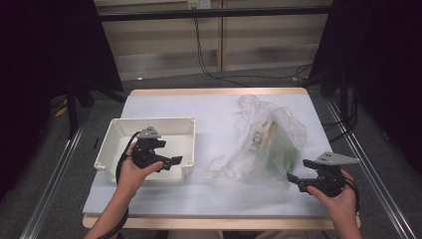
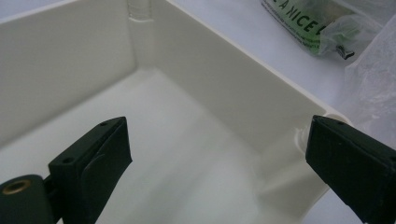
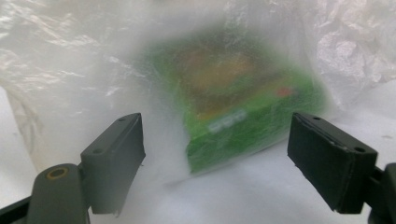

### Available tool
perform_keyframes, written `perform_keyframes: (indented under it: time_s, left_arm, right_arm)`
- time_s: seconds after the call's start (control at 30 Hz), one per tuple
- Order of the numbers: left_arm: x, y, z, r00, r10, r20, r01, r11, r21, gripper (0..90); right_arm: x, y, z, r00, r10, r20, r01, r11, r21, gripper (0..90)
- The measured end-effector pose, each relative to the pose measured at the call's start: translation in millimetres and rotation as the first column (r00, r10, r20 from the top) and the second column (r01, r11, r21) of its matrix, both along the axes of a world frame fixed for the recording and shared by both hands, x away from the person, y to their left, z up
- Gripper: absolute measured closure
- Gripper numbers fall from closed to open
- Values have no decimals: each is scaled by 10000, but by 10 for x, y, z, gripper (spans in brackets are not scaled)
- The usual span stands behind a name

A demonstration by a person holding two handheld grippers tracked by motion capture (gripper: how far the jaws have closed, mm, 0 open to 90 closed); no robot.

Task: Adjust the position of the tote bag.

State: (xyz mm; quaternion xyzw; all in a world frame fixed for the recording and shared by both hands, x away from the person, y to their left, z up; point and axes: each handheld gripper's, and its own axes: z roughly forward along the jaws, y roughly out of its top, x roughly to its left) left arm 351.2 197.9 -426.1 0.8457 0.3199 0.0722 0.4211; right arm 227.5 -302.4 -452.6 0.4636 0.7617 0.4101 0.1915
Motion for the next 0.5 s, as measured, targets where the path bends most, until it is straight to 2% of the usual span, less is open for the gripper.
perform_keyframes:
  time_s: [0.1,0.33,0.5]
  left_arm:
    - [-6,-8,1,10000,-28,9,28,10000,85,65]
    - [-18,-15,22,10000,-30,31,30,10000,23,65]
    - [-20,-18,30,10000,12,45,-12,10000,-26,65]
  right_arm:
    - [-31,9,23,10000,-26,28,26,10000,48,182]
    - [-103,-3,87,9999,-38,94,35,9997,233,181]
    - [-189,21,101,9999,54,136,-56,9998,195,177]
